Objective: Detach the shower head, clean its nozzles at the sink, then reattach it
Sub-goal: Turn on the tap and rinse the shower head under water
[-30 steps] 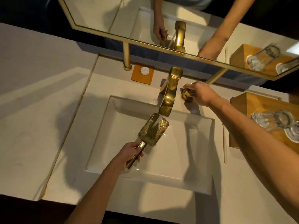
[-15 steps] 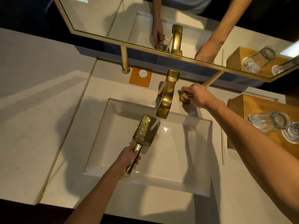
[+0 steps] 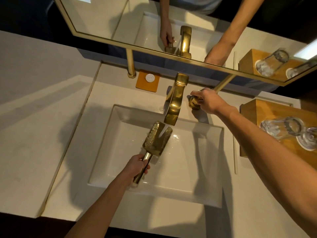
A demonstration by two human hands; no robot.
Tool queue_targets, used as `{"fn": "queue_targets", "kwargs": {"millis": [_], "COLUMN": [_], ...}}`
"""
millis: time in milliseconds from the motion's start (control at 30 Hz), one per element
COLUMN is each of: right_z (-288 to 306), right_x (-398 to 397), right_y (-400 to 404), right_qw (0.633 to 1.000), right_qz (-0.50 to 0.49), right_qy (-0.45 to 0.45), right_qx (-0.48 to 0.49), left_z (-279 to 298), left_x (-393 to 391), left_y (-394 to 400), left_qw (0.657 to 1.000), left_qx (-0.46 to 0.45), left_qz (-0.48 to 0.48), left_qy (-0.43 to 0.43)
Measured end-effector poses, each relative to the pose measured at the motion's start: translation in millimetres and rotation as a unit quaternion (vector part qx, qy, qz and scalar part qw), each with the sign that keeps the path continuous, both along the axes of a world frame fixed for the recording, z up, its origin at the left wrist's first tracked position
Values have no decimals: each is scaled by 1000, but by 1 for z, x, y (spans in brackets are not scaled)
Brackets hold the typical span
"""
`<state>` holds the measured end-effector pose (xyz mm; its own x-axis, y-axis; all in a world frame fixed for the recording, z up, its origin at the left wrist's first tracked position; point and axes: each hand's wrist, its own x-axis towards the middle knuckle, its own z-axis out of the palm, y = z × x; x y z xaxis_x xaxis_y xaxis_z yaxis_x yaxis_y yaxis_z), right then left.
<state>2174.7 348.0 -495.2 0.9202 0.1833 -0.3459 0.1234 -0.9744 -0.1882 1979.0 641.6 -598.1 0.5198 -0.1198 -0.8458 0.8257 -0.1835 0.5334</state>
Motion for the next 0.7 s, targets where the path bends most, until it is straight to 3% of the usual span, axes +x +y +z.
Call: {"fn": "queue_targets", "kwargs": {"millis": [700], "right_z": [-2], "right_x": [-3], "right_y": [3], "right_qw": [999], "right_qz": [-33], "right_qy": [8], "right_qx": [21], "left_z": [-1], "left_x": [-8], "left_y": [-13], "left_qw": [998], "left_qx": [-5], "left_qz": [55], "left_qy": [18]}}
